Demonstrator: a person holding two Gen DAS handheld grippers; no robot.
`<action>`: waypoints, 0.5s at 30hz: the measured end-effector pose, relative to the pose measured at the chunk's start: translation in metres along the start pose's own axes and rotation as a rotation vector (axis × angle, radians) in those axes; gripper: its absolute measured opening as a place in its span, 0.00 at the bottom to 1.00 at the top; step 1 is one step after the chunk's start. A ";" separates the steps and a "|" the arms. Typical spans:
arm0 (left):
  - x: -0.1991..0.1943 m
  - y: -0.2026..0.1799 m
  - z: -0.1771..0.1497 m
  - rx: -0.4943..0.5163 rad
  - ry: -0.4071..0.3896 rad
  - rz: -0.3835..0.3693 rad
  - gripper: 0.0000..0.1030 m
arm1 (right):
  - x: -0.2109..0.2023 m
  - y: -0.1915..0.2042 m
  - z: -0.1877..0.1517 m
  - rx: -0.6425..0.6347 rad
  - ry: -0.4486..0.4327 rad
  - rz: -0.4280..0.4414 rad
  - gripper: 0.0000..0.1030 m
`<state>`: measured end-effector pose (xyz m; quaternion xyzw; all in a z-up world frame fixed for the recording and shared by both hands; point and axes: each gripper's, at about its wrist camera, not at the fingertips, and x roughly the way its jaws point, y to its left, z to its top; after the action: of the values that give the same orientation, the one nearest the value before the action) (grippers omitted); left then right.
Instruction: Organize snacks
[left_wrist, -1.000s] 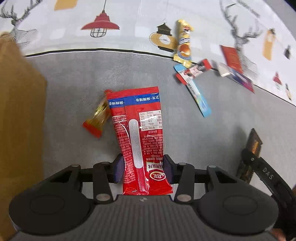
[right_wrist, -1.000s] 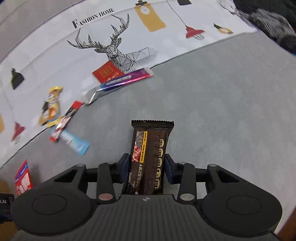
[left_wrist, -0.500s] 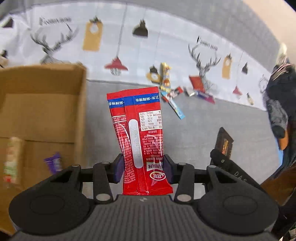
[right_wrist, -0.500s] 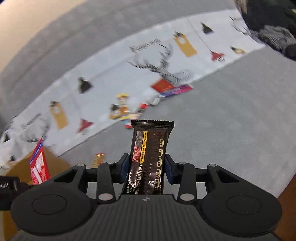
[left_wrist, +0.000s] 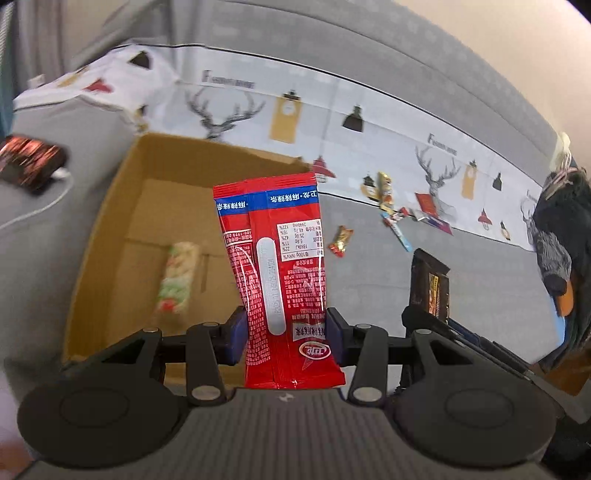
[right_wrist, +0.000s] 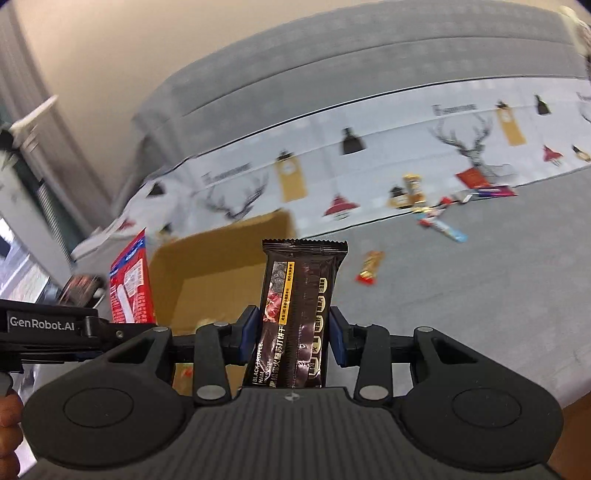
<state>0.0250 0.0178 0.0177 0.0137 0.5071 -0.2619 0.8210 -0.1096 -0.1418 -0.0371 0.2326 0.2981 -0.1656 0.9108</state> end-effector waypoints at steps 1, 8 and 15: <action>-0.004 0.007 -0.004 -0.007 -0.003 -0.002 0.48 | -0.002 0.009 -0.003 -0.018 0.010 0.006 0.40; -0.025 0.042 -0.024 -0.032 -0.040 -0.003 0.48 | -0.007 0.047 -0.018 -0.064 0.055 0.004 0.40; -0.034 0.063 -0.031 -0.072 -0.056 -0.022 0.48 | -0.013 0.068 -0.026 -0.104 0.058 -0.007 0.40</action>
<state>0.0156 0.0953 0.0156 -0.0287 0.4931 -0.2526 0.8320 -0.1015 -0.0689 -0.0258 0.1885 0.3335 -0.1461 0.9121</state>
